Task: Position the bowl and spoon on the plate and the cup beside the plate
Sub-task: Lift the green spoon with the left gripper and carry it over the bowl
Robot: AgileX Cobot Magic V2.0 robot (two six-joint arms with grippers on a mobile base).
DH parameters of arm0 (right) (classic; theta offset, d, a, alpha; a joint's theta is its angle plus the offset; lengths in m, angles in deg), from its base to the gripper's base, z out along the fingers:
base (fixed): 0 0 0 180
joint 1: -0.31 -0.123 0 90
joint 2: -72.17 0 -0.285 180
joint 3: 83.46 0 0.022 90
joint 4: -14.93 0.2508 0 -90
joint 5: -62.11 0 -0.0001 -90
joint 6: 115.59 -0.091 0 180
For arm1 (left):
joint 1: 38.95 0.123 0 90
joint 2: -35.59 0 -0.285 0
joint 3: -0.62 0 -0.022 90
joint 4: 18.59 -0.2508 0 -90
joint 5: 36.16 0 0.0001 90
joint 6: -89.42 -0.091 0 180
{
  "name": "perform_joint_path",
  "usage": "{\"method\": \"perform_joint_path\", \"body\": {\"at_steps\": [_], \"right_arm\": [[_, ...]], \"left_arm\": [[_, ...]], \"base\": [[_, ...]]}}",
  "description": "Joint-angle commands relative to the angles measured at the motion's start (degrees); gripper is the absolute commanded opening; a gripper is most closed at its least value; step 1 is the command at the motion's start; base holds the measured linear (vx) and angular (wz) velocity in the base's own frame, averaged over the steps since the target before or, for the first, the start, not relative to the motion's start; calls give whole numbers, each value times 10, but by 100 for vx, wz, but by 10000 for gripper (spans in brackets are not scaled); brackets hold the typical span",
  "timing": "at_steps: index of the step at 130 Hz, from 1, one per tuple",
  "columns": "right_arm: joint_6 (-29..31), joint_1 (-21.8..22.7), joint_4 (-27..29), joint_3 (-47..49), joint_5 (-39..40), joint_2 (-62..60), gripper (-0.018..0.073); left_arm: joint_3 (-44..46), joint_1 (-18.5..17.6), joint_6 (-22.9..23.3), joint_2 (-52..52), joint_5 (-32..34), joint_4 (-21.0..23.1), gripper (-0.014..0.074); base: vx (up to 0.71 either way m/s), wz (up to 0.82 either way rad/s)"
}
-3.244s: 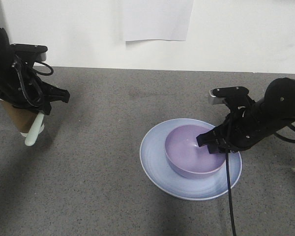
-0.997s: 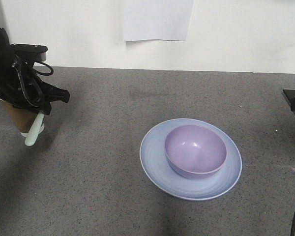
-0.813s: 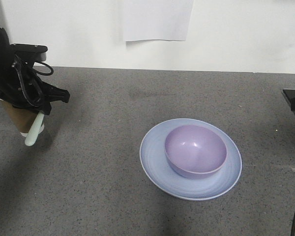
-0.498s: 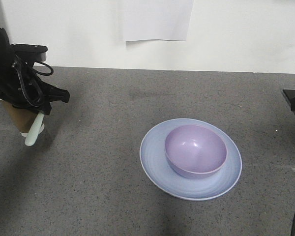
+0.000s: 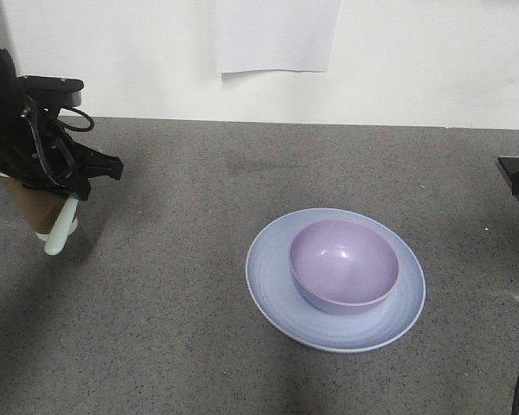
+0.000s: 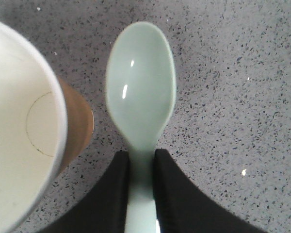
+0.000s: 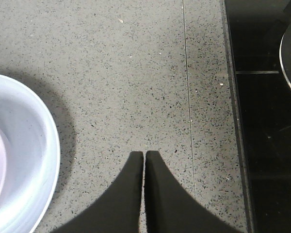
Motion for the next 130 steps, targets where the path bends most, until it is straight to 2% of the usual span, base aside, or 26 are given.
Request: {"method": "perform_joint_path", "body": {"at_steps": [1,15,30,38,71,81,98,110,130], "right_arm": [[7,3,2,15,26,-14,-1],[7,3,1,15,27,-14,-1],[7,3,1,15,27,-14,-1],[7,3,1,15,27,-14,-1],[7,3,1,15,26,-14,-1],[7,3,1,15,21,-14,-1],[7,3,1,15,15,-14,-1],[7,3,1,15,15,-14,-1],[7,3,1,15,14,-14,-1]], "left_arm": [[14,-4,1,36,24,0,-8],[14,-12,-23,51,36,0,-8],[14,-35,-80,73,62,4,-8],[14,-50,-95,87,72,12,-8],[14,-84,-107,115,138,68,-8],[14,-98,-141,114,144,88,-8],[14,-125,-236,108,150,130,-7],[35,-144,-273,95,141,162,-6],[125,-171,-278,41,67,188,-6]], "base": [[0,0],[0,0],[0,0],[0,0],[0,0],[0,0],[0,0],[0,0],[0,0]]}}
